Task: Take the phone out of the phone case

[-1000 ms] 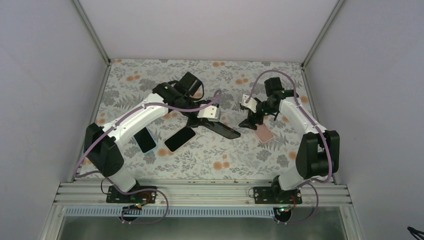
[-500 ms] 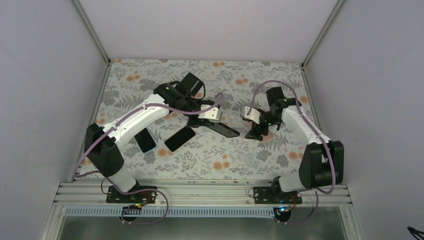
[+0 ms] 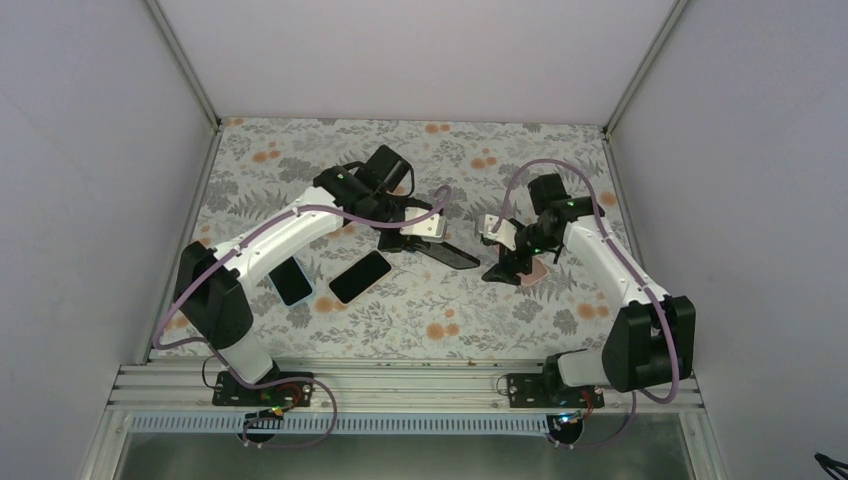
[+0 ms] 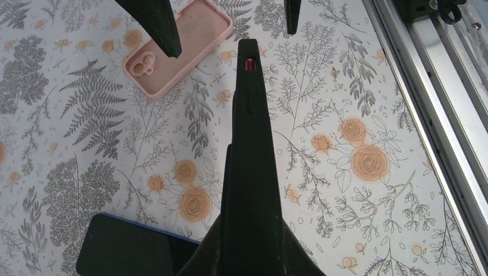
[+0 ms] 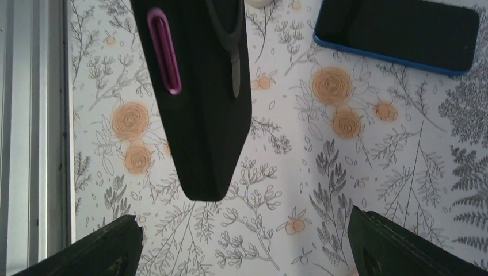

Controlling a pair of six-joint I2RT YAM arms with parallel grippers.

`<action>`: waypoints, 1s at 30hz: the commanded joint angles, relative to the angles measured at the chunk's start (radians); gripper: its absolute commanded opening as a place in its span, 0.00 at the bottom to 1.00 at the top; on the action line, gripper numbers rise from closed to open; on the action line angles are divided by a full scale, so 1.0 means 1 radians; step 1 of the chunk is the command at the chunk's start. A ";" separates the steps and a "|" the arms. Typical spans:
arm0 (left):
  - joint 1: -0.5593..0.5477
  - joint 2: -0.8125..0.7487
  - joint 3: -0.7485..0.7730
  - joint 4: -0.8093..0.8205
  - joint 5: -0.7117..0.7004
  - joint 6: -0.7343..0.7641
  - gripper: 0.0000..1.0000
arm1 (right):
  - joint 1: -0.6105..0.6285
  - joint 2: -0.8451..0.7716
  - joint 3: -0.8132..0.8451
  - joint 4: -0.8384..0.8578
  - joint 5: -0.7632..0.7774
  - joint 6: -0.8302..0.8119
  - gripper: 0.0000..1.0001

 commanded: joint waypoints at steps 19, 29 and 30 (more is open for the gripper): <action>-0.030 -0.020 0.055 -0.060 0.082 0.022 0.02 | 0.020 0.041 0.014 0.200 0.005 0.092 0.86; -0.059 -0.027 0.093 -0.168 0.123 0.047 0.02 | 0.001 0.090 0.118 0.221 0.060 0.079 0.85; -0.063 -0.026 0.090 -0.171 0.124 0.046 0.02 | 0.000 0.094 0.129 0.230 0.067 0.084 0.85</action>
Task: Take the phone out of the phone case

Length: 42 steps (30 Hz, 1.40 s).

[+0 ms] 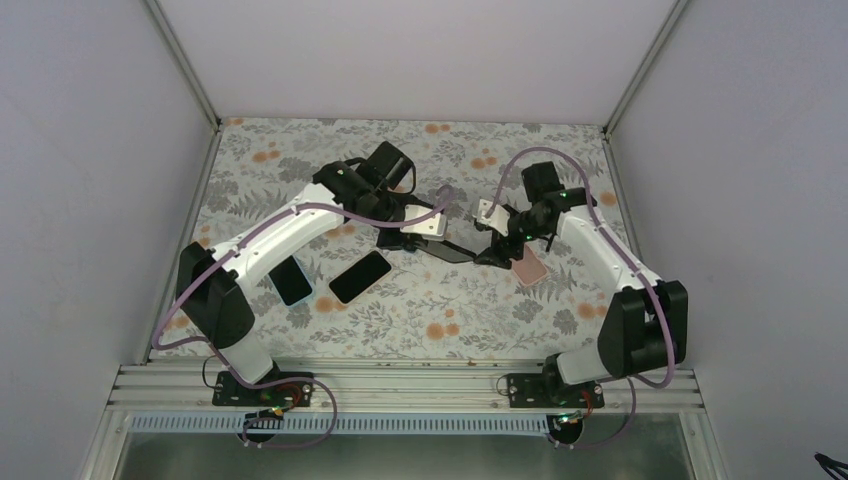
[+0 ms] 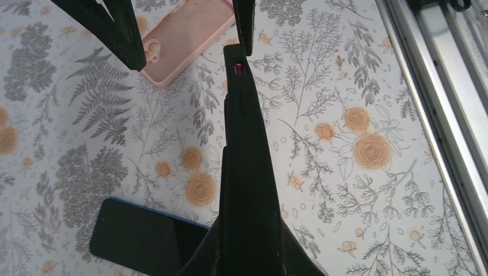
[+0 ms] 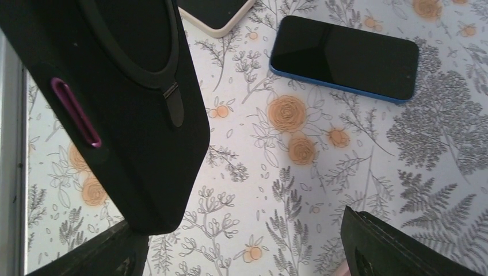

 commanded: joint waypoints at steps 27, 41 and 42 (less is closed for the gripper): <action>-0.073 -0.022 0.039 -0.145 0.147 0.064 0.02 | -0.019 0.037 0.141 0.122 0.193 -0.017 0.84; -0.077 -0.017 0.041 -0.139 0.127 0.061 0.02 | -0.019 0.050 0.164 0.051 0.186 -0.045 0.86; -0.076 -0.017 0.041 -0.135 0.126 0.060 0.02 | -0.018 0.049 0.165 0.047 0.183 -0.046 0.86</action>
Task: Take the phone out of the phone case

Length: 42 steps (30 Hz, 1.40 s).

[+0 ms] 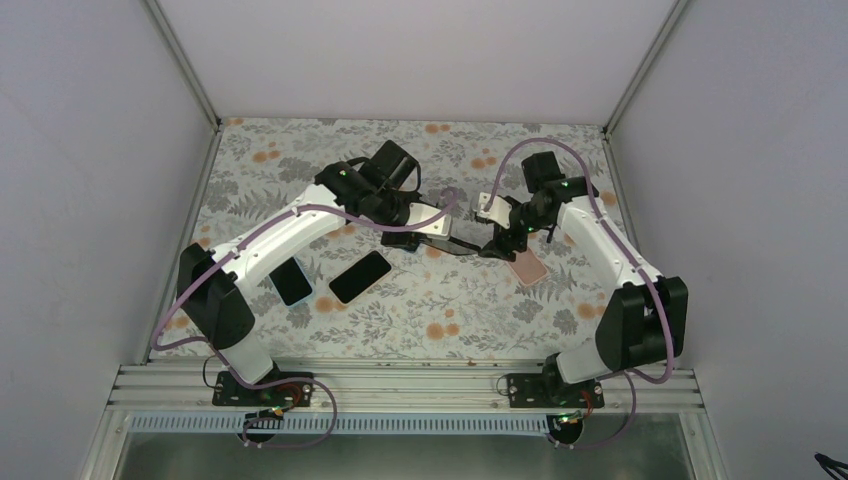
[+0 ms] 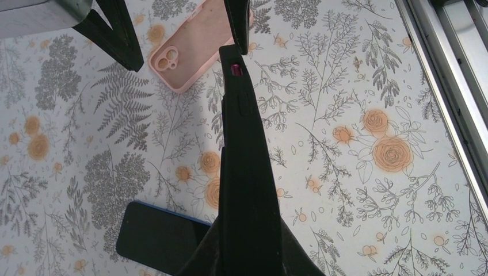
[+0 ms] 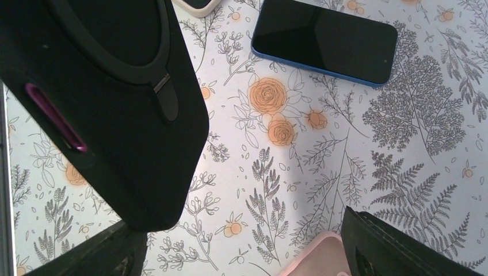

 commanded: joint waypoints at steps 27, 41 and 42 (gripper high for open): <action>-0.060 -0.026 -0.003 -0.120 0.120 0.048 0.02 | -0.018 0.037 0.093 0.033 0.092 -0.051 0.87; -0.060 -0.024 0.001 -0.110 0.106 0.052 0.02 | -0.018 0.071 0.115 -0.009 0.077 -0.068 0.88; -0.060 -0.024 -0.001 -0.107 0.107 0.051 0.02 | -0.018 0.067 0.110 0.003 0.082 -0.065 0.88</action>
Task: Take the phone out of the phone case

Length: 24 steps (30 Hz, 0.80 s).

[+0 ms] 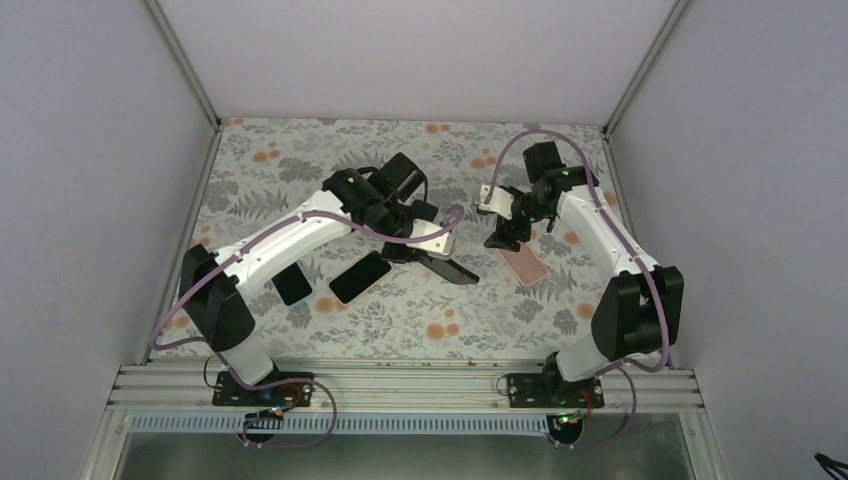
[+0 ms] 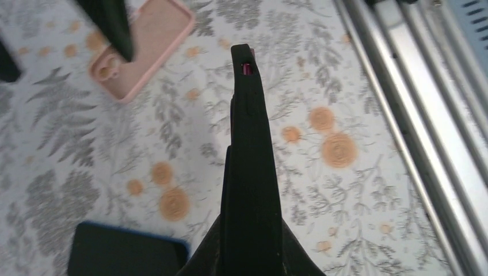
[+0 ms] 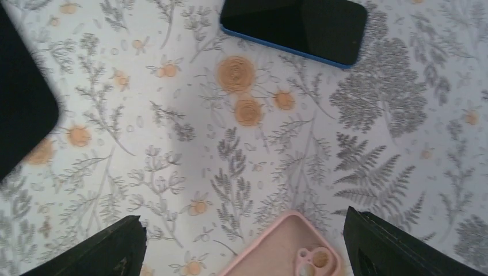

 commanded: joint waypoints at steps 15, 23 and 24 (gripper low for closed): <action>0.012 -0.020 -0.028 0.024 0.088 0.026 0.02 | 0.066 -0.172 -0.181 -0.064 -0.026 0.020 0.88; 0.012 -0.009 -0.018 0.032 0.101 0.016 0.02 | 0.221 -0.287 -0.300 0.045 -0.042 0.177 0.86; 0.011 -0.009 -0.017 0.032 0.101 0.016 0.02 | 0.222 -0.290 -0.300 0.055 -0.042 0.183 0.86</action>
